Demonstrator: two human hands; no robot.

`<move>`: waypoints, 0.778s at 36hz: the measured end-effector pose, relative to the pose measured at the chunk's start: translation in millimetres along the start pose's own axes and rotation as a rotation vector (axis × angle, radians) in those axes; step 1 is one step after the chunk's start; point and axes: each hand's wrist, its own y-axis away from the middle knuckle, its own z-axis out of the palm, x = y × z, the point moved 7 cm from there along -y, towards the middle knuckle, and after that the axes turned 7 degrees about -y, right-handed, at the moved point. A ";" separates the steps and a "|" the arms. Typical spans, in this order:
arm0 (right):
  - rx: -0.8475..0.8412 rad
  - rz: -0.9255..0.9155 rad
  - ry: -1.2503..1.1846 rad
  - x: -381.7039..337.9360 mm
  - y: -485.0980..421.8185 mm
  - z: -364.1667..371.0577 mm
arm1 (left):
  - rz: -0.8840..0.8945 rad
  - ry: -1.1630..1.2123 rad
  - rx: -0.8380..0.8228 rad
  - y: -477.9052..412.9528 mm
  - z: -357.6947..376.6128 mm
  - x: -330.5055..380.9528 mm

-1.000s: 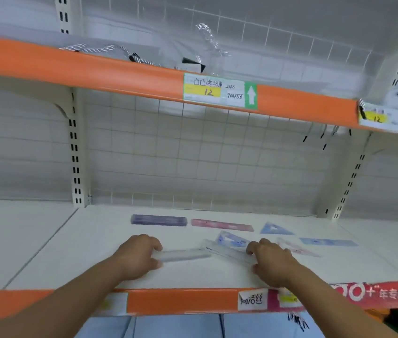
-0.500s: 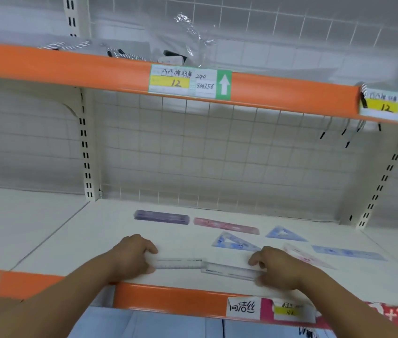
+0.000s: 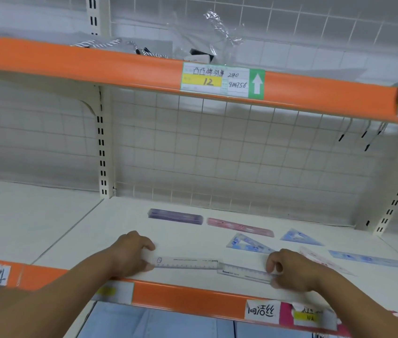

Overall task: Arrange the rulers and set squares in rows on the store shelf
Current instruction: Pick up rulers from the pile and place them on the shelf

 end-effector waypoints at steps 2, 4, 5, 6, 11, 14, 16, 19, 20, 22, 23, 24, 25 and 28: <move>0.002 0.000 0.011 -1.8 0.1 0.0 | 0.003 -0.003 -0.002 1.0 -0.3 1.0; 0.000 0.002 0.004 -2.2 0.1 0.2 | 0.007 -0.005 -0.002 1.5 -0.9 2.0; 0.000 0.004 0.000 -2.2 0.0 0.4 | 0.009 -0.006 -0.001 2.0 -1.2 2.7; 0.002 0.004 -0.001 -2.5 0.5 0.4 | 0.010 -0.008 -0.002 2.4 -1.3 3.1; 0.046 -0.026 0.025 -2.1 0.9 0.7 | 0.012 -0.017 -0.009 3.6 -0.8 3.4; 0.074 -0.056 0.039 -4.8 3.9 0.8 | 0.013 -0.019 -0.010 3.8 -1.1 4.0; 0.086 -0.070 0.070 -7.6 6.4 0.3 | 0.013 -0.014 -0.011 3.9 -1.5 4.4; 0.092 -0.070 0.115 -10.1 8.7 -2.0 | 0.014 -0.012 -0.016 4.0 -1.5 4.6; 0.091 -0.080 0.123 -11.9 10.0 -2.9 | 0.013 -0.014 -0.019 4.2 -1.4 4.5; 0.072 -0.089 0.137 -13.4 10.7 -3.2 | 0.013 -0.016 -0.020 4.1 -1.2 4.5; 0.060 -0.090 0.144 -13.2 10.8 -2.6 | 0.013 -0.014 -0.018 4.0 -1.1 4.7; 0.050 -0.088 0.149 -13.0 10.9 -1.8 | 0.012 -0.010 -0.018 4.2 -1.1 4.8; 0.044 -0.084 0.152 -12.1 10.5 -1.1 | 0.010 -0.004 -0.017 4.2 -1.3 4.9; 0.031 -0.079 0.164 -11.5 10.3 -0.2 | 0.013 -0.001 -0.017 4.2 -1.4 4.6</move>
